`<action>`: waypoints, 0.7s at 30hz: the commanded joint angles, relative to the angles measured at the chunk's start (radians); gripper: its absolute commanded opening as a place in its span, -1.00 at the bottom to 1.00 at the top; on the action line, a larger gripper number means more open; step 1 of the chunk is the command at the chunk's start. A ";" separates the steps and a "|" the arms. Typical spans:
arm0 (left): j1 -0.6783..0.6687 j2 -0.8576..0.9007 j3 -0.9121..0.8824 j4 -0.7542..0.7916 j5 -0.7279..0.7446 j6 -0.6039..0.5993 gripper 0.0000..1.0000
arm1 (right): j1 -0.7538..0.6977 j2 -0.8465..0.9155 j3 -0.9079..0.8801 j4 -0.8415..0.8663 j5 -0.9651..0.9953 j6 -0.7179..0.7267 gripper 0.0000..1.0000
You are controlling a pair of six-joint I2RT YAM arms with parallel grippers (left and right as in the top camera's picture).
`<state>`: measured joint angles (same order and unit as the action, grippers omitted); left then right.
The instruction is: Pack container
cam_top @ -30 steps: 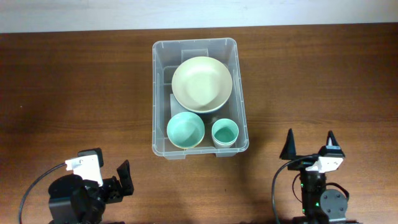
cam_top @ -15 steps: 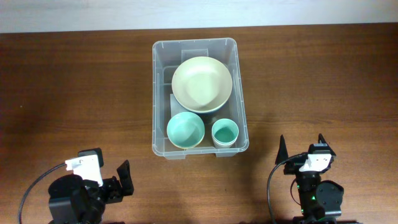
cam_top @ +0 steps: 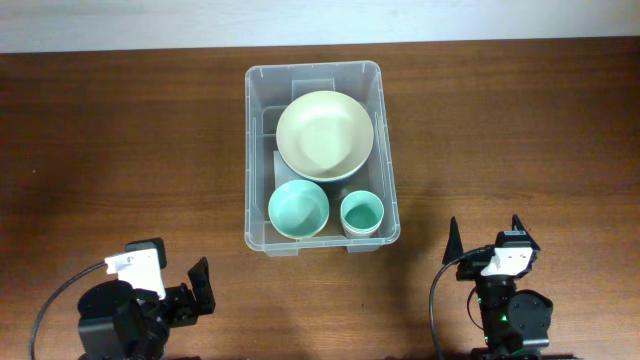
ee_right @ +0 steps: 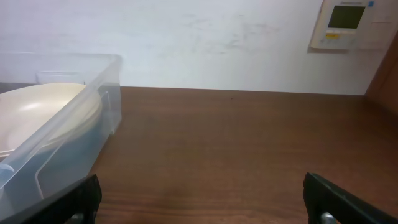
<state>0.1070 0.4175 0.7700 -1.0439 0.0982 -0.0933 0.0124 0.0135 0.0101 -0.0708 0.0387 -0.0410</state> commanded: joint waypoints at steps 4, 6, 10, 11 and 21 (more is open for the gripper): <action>0.000 -0.008 -0.003 0.002 0.011 0.016 0.99 | -0.006 -0.010 -0.005 -0.009 -0.009 -0.008 0.98; 0.000 -0.008 -0.003 0.002 0.011 0.016 0.99 | -0.006 -0.010 -0.005 -0.009 -0.009 -0.007 0.98; 0.000 -0.008 -0.003 0.002 0.011 0.016 0.99 | -0.006 -0.010 -0.005 -0.009 -0.009 -0.007 0.98; 0.000 -0.008 -0.003 0.002 0.011 0.016 0.99 | -0.006 -0.010 -0.005 -0.009 -0.009 -0.007 0.98; 0.000 -0.021 -0.048 -0.040 -0.010 0.024 0.99 | -0.006 -0.010 -0.005 -0.009 -0.009 -0.007 0.98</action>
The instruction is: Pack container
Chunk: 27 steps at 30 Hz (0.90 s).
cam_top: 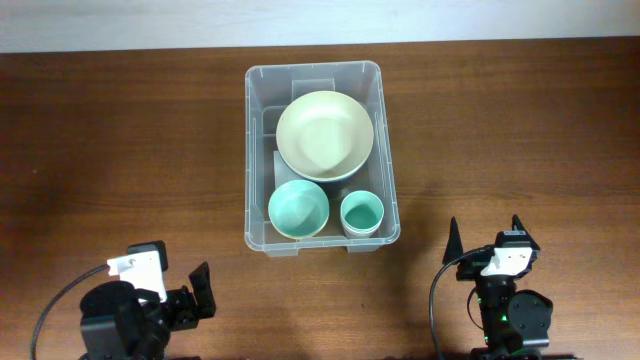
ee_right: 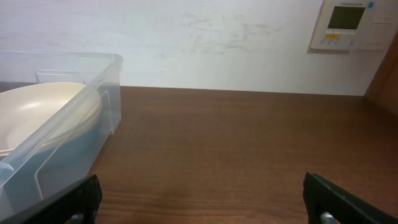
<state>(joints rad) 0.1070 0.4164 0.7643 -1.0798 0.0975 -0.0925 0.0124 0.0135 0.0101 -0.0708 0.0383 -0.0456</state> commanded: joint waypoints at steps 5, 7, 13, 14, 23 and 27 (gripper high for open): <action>0.000 -0.123 -0.230 0.239 -0.007 0.023 0.99 | -0.006 -0.010 -0.005 -0.009 -0.009 -0.003 0.98; 0.000 -0.169 -0.303 0.378 -0.006 0.023 0.99 | -0.006 -0.010 -0.005 -0.009 -0.009 -0.003 0.98; -0.013 -0.286 -0.505 0.760 0.029 0.069 0.99 | -0.006 -0.010 -0.005 -0.009 -0.009 -0.003 0.98; -0.020 -0.302 -0.540 0.830 0.039 0.098 0.99 | -0.006 -0.010 -0.005 -0.009 -0.009 -0.003 0.98; -0.053 -0.386 -0.746 1.195 0.009 0.181 0.99 | -0.006 -0.010 -0.005 -0.009 -0.009 -0.003 0.98; -0.060 -0.401 -0.756 1.203 0.011 0.290 0.99 | -0.006 -0.010 -0.005 -0.009 -0.009 -0.003 0.98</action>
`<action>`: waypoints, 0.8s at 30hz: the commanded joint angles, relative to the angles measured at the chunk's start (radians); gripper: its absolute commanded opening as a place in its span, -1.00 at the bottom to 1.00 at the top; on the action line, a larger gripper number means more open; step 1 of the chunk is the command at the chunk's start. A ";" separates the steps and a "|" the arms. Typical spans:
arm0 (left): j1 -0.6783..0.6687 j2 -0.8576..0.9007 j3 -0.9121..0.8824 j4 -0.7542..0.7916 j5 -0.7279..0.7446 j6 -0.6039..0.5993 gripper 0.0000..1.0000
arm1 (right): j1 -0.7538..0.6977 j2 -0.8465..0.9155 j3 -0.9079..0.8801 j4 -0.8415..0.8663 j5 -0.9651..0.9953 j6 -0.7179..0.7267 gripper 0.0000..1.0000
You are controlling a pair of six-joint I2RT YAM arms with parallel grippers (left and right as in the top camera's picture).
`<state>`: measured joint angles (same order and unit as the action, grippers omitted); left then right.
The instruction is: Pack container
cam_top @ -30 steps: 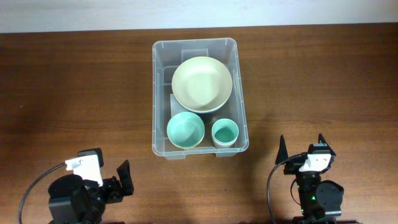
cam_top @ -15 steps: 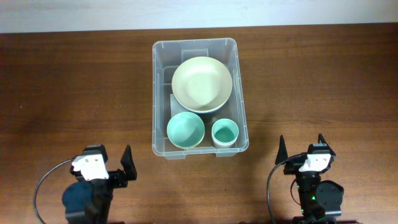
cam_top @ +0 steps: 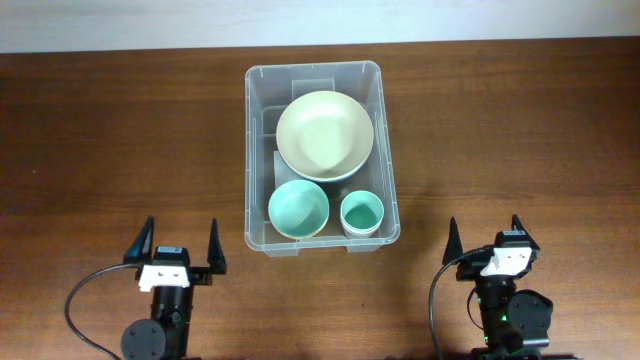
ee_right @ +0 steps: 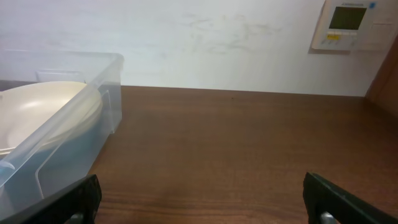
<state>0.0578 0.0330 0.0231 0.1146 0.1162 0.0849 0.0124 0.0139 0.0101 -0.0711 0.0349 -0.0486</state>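
Observation:
A clear plastic container stands in the middle of the table. Inside it lie a large cream bowl, a small mint bowl and a mint cup. My left gripper sits near the front edge, left of the container, open with nothing between its fingers. My right gripper sits at the front right, also open and empty. The right wrist view shows the container's corner with the cream bowl inside, and my spread fingertips at the bottom corners.
The dark wooden table stretches to both sides of the container. A white wall with a thermostat panel stands behind the table in the right wrist view. Black cables loop beside both arm bases.
My left arm has turned from a slanted pose to straight ahead, its gripper now pointing at the far edge with fingers spread. The right arm and the container's contents are unchanged.
The container held the cream bowl, mint bowl and mint cup at every moment. My left arm sat angled at the front left, shifted slightly, and now faces forward like the right one. The right gripper stayed open in place.

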 commanded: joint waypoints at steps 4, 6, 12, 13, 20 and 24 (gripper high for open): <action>-0.017 -0.018 -0.014 -0.005 -0.009 0.212 0.99 | -0.006 -0.010 -0.005 -0.009 -0.005 0.000 0.98; -0.017 -0.018 -0.014 -0.037 -0.016 0.224 0.99 | -0.006 -0.010 -0.005 -0.009 -0.005 0.000 0.98; -0.017 -0.028 -0.015 -0.173 -0.033 0.222 0.99 | -0.006 -0.010 -0.005 -0.009 -0.005 0.000 0.98; -0.017 -0.028 -0.015 -0.190 -0.034 0.204 0.99 | -0.006 -0.010 -0.005 -0.009 -0.005 0.000 0.98; -0.017 -0.028 -0.015 -0.191 -0.034 0.159 0.99 | -0.006 -0.010 -0.005 -0.009 -0.005 0.000 0.98; -0.023 -0.028 -0.015 -0.190 -0.034 0.135 0.99 | -0.006 -0.010 -0.005 -0.009 -0.005 0.000 0.98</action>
<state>0.0460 0.0162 0.0166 -0.0738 0.0933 0.2535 0.0124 0.0139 0.0101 -0.0711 0.0349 -0.0490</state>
